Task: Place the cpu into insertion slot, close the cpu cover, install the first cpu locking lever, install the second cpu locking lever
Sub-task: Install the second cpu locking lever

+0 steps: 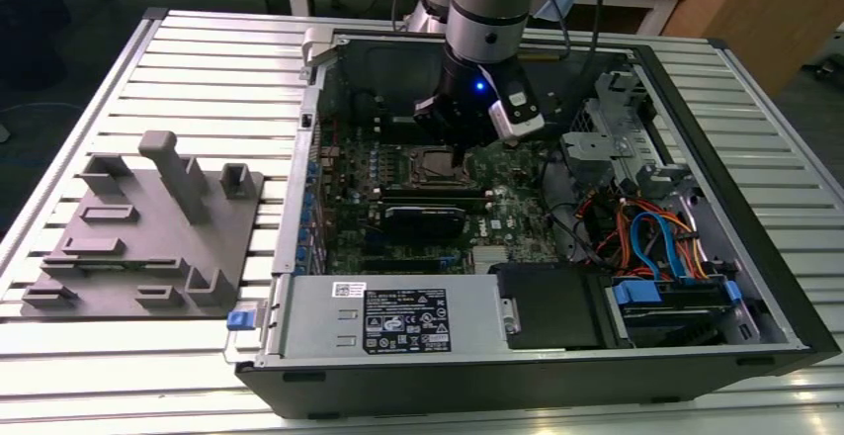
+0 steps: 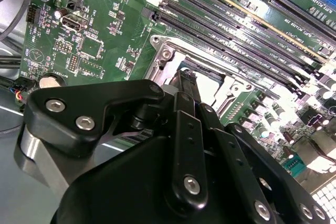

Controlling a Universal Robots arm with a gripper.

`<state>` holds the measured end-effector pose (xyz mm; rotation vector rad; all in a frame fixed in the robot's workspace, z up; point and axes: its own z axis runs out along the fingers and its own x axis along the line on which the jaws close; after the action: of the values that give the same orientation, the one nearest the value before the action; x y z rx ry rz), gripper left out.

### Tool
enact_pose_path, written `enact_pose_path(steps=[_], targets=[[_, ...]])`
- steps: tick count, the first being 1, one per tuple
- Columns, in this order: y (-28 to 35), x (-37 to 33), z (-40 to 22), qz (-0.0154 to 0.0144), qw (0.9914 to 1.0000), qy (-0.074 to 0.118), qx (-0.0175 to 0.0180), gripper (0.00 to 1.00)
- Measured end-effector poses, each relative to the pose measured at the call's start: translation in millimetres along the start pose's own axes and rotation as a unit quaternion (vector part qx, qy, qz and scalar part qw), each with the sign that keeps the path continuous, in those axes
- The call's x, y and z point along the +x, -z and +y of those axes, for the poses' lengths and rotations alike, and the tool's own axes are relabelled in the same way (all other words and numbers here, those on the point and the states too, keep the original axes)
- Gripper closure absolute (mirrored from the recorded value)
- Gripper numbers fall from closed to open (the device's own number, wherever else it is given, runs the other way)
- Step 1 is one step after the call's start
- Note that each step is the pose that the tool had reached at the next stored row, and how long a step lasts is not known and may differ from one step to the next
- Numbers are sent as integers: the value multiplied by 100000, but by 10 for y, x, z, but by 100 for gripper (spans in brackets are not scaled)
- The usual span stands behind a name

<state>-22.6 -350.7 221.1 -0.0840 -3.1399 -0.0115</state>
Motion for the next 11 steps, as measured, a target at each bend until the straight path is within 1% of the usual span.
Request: enact_pose_path(steps=[7,9,11], targets=[[0,0,-7,-1,100000,-4,3,90],[0,-1,-28,0,100000,-4,1,90],[0,-3,-67,0,100000,0,6,90]])
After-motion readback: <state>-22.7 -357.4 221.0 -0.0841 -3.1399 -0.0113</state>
